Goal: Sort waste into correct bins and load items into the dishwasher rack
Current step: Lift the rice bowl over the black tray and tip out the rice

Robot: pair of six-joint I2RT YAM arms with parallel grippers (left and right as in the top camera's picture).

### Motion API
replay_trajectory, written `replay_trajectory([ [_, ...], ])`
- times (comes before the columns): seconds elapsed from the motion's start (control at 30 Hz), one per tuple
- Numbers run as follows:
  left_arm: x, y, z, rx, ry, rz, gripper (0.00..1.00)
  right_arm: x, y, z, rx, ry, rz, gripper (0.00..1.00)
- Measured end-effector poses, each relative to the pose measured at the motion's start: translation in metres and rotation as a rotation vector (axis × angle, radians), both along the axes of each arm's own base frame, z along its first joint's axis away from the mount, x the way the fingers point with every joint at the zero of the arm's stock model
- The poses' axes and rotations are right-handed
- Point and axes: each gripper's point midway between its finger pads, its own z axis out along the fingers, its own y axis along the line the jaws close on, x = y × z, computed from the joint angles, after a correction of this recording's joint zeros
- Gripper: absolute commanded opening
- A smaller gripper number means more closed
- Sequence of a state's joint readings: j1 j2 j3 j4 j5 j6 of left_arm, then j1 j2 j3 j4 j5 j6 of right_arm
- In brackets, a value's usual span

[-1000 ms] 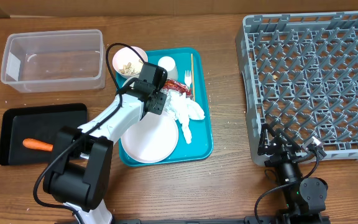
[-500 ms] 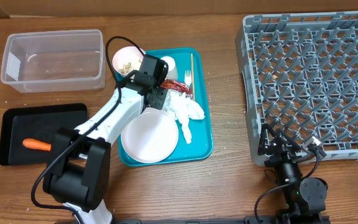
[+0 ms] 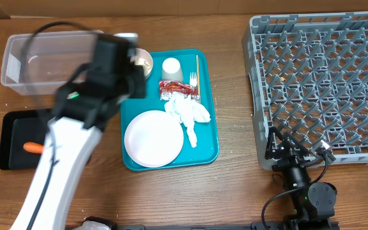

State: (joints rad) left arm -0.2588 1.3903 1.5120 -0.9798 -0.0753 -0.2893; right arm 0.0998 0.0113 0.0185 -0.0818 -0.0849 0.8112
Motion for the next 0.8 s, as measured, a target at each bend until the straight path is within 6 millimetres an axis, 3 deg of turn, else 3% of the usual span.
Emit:
replay_trajectory([
  [0.07,-0.008,0.028,0.005,-0.032,0.011,0.095,0.04,0.000,0.000,0.000,0.000,0.000,0.000,1.00],
  [0.2,-0.023,0.116,-0.004,-0.125,0.084,0.370,0.04,0.000,0.000,0.000,0.000,0.001,0.000,1.00],
  [0.23,-0.024,0.123,-0.005,-0.141,0.087,0.391,0.04,0.000,0.000,0.000,0.000,0.000,0.000,1.00],
  [0.3,-0.030,0.150,-0.016,-0.232,0.095,0.457,0.04,0.000,0.000,0.000,0.000,0.000,0.000,1.00],
  [0.33,-0.035,0.169,-0.032,-0.290,0.112,0.508,0.04,0.000,0.000,0.000,0.001,0.001,0.001,1.00],
  [0.57,-0.049,0.223,-0.106,-0.613,0.049,0.603,0.04,0.000,0.000,0.000,0.000,0.000,0.001,1.00],
  [0.8,-0.052,0.249,-0.148,-0.798,-0.022,0.605,0.04,0.000,0.000,0.000,0.001,0.000,0.001,1.00],
])
